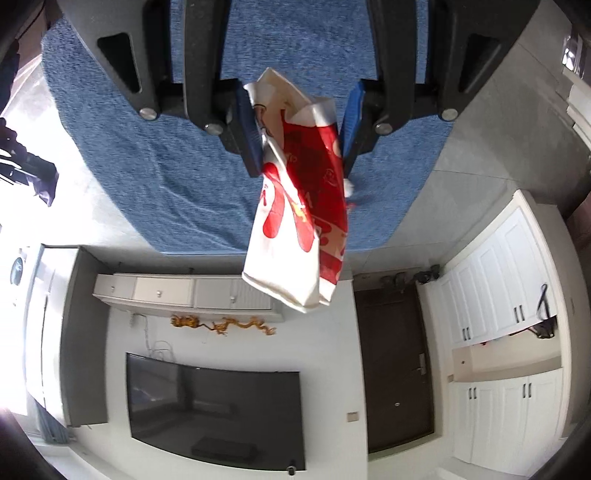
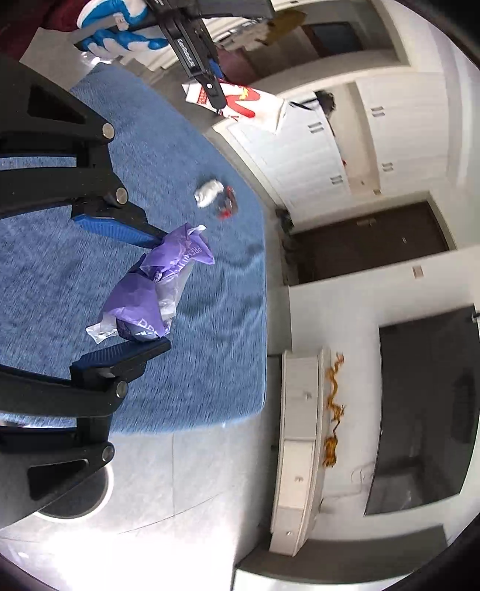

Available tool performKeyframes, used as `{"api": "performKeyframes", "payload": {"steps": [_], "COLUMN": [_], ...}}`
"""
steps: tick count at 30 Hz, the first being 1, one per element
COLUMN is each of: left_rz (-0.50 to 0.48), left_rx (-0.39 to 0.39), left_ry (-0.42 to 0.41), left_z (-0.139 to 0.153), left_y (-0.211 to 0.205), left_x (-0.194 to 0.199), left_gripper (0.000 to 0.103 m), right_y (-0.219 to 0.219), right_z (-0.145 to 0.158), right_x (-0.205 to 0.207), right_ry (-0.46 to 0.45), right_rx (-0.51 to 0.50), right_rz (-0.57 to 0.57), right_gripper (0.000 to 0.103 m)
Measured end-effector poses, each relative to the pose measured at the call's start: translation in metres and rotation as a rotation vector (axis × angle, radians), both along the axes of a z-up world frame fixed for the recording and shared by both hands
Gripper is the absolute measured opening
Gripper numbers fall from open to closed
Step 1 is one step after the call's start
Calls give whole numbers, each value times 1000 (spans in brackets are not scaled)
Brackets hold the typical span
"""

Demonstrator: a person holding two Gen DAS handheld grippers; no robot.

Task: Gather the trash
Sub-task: 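Carry both items over the grey bin and open both tools to drop them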

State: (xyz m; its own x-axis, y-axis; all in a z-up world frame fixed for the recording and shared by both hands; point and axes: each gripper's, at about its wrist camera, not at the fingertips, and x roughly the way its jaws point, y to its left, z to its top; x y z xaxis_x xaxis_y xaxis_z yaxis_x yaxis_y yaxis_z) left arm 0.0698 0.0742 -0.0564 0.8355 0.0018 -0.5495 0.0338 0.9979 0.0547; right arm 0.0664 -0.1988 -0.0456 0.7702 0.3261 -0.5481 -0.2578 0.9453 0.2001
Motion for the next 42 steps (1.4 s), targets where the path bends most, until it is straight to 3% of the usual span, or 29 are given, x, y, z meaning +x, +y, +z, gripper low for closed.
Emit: {"api": "performKeyframes", "payload": {"steps": [7, 14, 18, 26, 31, 34, 37, 39, 42], "left_rz": [-102, -359, -491, -712, -761, -775, -796, -803, -821], "left_rx": [17, -97, -107, 0, 31, 27, -10, -18, -48], "left_ry": [25, 154, 245, 402, 510, 556, 602, 625, 631], "left_z": [-1, -6, -17, -68, -104, -124, -135, -140, -140], "left_y": [-42, -108, -173, -324, -386, -412, -427, -435, -445], "left_x": [4, 33, 56, 79, 91, 98, 107, 112, 108], "left_gripper": [38, 38, 38, 38, 40, 42, 43, 50, 56], "right_y": [-44, -106, -151, -226, -256, -268, -273, -277, -280], "right_z": [-8, -28, -50, -133, -178, -189, -196, -201, -200], "right_x": [-10, -13, -13, 2, 8, 12, 17, 16, 11], "right_ry": [-2, 9, 42, 231, 328, 363, 391, 408, 417], "right_rx": [39, 80, 96, 125, 141, 137, 130, 104, 99], "right_rz": [-79, -199, -284, -441, -500, -524, -544, -559, -572], "right_gripper": [47, 47, 47, 47, 47, 49, 59, 67, 68]}}
